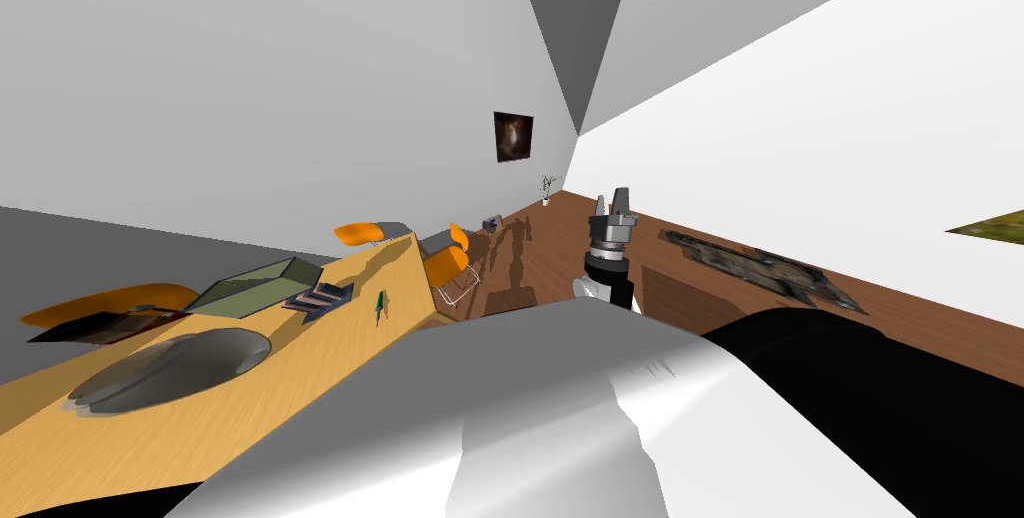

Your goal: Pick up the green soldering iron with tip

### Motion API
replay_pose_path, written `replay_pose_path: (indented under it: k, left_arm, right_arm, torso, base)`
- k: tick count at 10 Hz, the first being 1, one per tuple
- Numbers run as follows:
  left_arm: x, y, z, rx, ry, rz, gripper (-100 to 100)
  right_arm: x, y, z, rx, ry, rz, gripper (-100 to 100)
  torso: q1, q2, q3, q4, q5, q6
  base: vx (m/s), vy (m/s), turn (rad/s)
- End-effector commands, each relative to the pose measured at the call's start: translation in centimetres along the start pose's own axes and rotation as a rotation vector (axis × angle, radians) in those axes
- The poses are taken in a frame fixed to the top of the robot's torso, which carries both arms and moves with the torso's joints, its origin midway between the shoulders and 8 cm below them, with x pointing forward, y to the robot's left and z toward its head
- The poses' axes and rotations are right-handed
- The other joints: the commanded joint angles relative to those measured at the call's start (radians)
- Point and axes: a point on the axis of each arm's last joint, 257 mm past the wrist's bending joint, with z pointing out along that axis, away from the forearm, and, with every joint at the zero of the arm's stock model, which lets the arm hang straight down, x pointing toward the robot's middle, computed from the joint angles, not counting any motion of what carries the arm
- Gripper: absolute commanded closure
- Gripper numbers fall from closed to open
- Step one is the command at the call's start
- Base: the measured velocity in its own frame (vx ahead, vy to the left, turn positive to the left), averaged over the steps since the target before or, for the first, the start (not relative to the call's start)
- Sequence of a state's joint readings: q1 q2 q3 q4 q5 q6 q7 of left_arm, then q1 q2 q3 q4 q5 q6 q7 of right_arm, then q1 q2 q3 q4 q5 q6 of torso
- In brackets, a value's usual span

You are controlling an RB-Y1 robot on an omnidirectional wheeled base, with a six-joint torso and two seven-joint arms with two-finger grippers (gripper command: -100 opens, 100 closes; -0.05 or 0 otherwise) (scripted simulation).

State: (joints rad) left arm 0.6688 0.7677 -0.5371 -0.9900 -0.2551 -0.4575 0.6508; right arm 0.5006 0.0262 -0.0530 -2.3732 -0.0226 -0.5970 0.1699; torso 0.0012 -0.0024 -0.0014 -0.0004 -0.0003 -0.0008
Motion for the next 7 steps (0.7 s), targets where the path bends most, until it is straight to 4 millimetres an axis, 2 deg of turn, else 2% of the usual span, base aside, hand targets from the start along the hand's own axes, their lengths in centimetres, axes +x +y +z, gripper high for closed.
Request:
replay_pose_path:
  k: [1,2,3,4,5,6,7]
  left_arm:
    - [-0.4,1.1,-0.4,-0.018,-0.007,-0.001,-100]
    - [-2.2,2.6,-1.5,-0.062,-0.018,0.020,-100]
    - [-2.5,3.2,-1.7,-0.074,-0.024,0.019,-100]
    - [-4.3,4.4,-2.9,-0.114,-0.036,0.041,-100]
    - [-6.3,5.5,-4.0,-0.151,-0.051,0.062,-100]
    - [-6.7,6.4,-4.5,-0.172,-0.062,0.059,-100]
    - [-8.7,7.2,-5.7,-0.204,-0.078,0.080,-100]
  right_arm:
    - [0.0,0.0,0.0,0.000,0.000,0.000,0]
    - [0.0,0.0,0.0,0.000,0.000,0.000,0]
    - [0.0,0.0,0.0,0.000,0.000,0.000,0]
    - [0.0,0.0,0.0,0.000,0.000,0.000,0]
    - [0.0,0.0,0.0,0.000,0.000,0.000,0]
    - [0.0,0.0,0.0,0.000,0.000,0.000,0]
    - [0.0,0.0,0.0,0.000,0.000,0.000,0]
  torso:
    - [0.000,0.000,0.000,0.000,0.000,0.000]
    - [0.000,0.003,0.002,0.001,0.000,0.000]
    - [0.000,0.000,0.001,0.000,0.000,0.001]
    - [0.000,-0.002,-0.001,0.000,0.000,0.000]
    - [0.001,-0.005,-0.003,-0.001,0.000,0.001]
    - [0.000,-0.011,-0.006,-0.002,0.000,0.001]
    - [0.000,-0.009,-0.005,-0.002,0.000,0.000]
  base:
    - [0.000,0.000,0.000]
    - [0.081,0.002,-0.090]
    - [0.107,-0.001,-0.048]
    - [0.157,0.009,-0.088]
    - [0.263,-0.009,-0.119]
    - [0.192,0.009,-0.029]
    - [0.154,0.040,-0.054]
